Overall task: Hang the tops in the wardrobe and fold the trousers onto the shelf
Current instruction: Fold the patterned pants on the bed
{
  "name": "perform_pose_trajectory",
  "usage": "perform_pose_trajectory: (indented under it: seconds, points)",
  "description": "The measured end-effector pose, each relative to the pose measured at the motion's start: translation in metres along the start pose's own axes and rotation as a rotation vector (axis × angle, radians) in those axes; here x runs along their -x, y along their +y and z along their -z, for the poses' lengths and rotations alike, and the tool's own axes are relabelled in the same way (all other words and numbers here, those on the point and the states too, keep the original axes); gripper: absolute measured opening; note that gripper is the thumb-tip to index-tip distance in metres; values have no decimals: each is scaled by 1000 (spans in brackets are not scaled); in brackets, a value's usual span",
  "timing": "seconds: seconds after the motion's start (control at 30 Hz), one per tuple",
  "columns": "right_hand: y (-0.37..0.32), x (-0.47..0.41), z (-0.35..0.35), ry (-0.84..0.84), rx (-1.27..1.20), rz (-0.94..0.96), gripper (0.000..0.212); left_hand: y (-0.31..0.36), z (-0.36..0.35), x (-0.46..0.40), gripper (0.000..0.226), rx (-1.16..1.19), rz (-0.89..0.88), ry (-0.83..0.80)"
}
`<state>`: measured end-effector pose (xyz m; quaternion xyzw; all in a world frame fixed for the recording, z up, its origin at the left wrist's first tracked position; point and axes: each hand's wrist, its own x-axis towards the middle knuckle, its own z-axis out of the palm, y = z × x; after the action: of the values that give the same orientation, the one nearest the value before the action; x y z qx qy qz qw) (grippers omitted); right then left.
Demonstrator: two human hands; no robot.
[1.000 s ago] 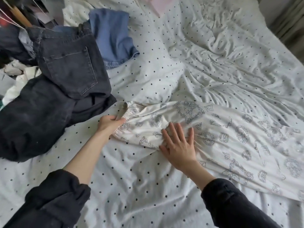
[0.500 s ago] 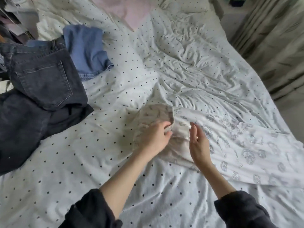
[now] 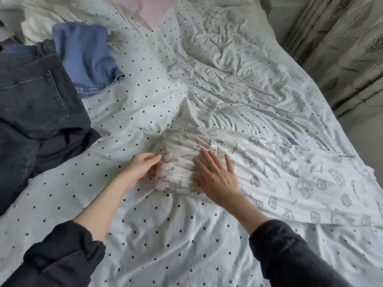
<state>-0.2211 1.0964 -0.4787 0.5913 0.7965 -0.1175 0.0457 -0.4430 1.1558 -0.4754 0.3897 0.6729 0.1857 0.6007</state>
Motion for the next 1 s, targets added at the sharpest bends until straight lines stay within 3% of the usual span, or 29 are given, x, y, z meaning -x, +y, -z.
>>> perform_pose_trajectory:
  seconds: [0.1,0.23,0.43,0.57,0.67,0.87,0.93,1.0]
  points:
    - [11,1,0,-118,93,3,61,11,-2,4,13,197,112,-145]
    - [9,4,7,-124,1,8,60,26,-11,19,21,209,110,-64]
    - [34,33,40,42,-731,-216,47,85,-39,70,46,237,-22,-47]
    - [87,73,61,68,-1123,-407,43,129,-108,98,52,38,-127,-53]
    - [140,101,61,78,-1275,-488,44,139,-192,100,50,-186,-213,-107]
    - [193,128,30,40,-1173,-463,42,86,-307,78,45,-679,-230,-216]
    - [199,132,15,31,-1054,-410,42,69,-305,69,29,-636,-262,-94]
    - [197,132,4,59,-833,-328,41,64,-284,63,21,-507,-297,136]
